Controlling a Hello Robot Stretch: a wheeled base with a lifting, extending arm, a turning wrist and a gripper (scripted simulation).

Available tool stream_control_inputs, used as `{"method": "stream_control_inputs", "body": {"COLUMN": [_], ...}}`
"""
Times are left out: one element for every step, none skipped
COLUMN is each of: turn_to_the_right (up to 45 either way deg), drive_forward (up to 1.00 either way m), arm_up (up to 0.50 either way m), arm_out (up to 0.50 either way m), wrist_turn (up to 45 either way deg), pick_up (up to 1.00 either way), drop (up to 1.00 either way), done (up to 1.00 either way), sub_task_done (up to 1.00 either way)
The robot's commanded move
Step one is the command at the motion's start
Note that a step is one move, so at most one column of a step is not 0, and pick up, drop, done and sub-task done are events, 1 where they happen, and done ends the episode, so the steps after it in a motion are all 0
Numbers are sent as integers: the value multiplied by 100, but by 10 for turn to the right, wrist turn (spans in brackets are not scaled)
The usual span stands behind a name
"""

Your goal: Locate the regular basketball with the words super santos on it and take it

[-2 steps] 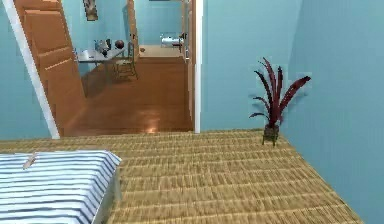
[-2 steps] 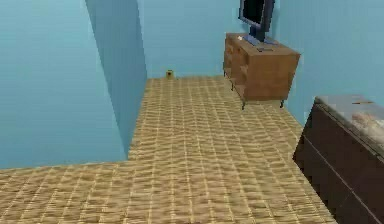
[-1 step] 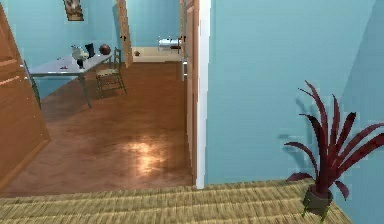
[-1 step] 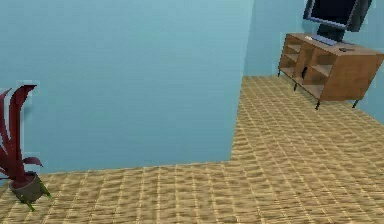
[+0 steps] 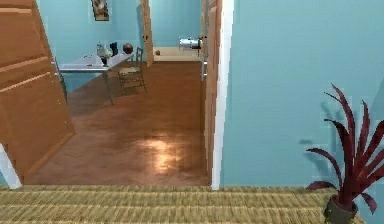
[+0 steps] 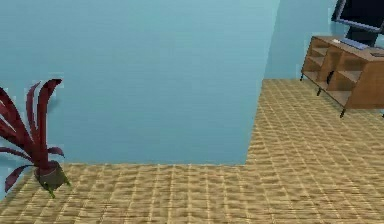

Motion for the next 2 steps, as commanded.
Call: {"method": "stream_control_inputs", "body": {"turn_to_the_right": [0, -270], "drive_forward": [70, 0], "arm_up": [0, 0], "arm_out": [0, 0], "wrist_turn": [0, 0], "pick_up": [0, 0], "drop": [0, 0], "done": [0, 0], "sub_task_done": [0, 0]}}
